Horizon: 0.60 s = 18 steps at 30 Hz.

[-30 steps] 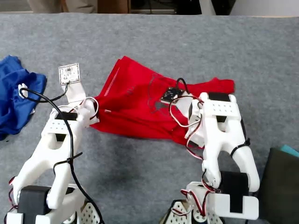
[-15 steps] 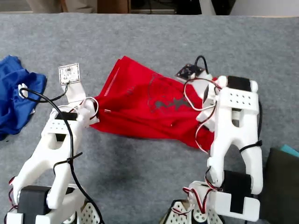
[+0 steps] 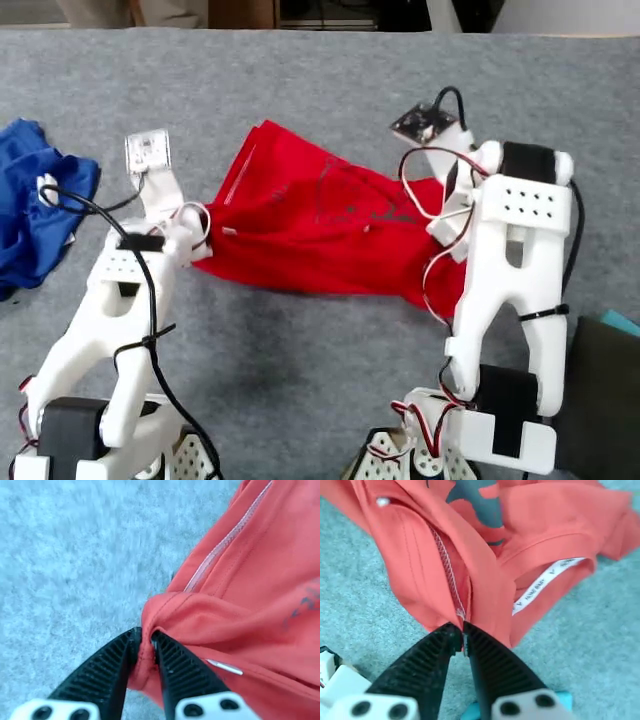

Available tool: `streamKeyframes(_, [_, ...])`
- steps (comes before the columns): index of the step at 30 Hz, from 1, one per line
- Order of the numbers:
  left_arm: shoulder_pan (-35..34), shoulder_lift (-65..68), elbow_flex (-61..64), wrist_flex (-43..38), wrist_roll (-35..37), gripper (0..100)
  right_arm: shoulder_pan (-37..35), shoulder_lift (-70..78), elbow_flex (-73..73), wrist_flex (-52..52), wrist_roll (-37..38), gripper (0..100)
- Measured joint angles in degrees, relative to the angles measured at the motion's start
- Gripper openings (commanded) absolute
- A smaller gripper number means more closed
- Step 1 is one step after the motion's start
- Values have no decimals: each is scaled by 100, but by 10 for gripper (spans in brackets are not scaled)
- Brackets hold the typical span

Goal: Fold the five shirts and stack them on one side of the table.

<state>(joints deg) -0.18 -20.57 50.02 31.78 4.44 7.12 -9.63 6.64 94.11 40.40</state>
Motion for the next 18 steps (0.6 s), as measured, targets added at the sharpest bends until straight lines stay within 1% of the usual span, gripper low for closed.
streamKeyframes(4, [0, 0, -1284, 1152, 334, 19, 0, 0, -993, 431, -167, 4])
streamKeyframes(7, [79, 0, -2470, 2092, 369, 19, 0, 0, -1855, 659, -316, 4])
streamKeyframes(10, [299, 0, -3508, 2831, 378, 19, 0, 0, -2620, 703, -527, 4])
streamKeyframes(14, [457, 0, -4571, 3490, 158, 19, 0, 0, -3587, 703, -949, 4])
streamKeyframes(18, [457, 0, -5424, 3842, -70, 19, 0, -229, -4510, 712, -1319, 4])
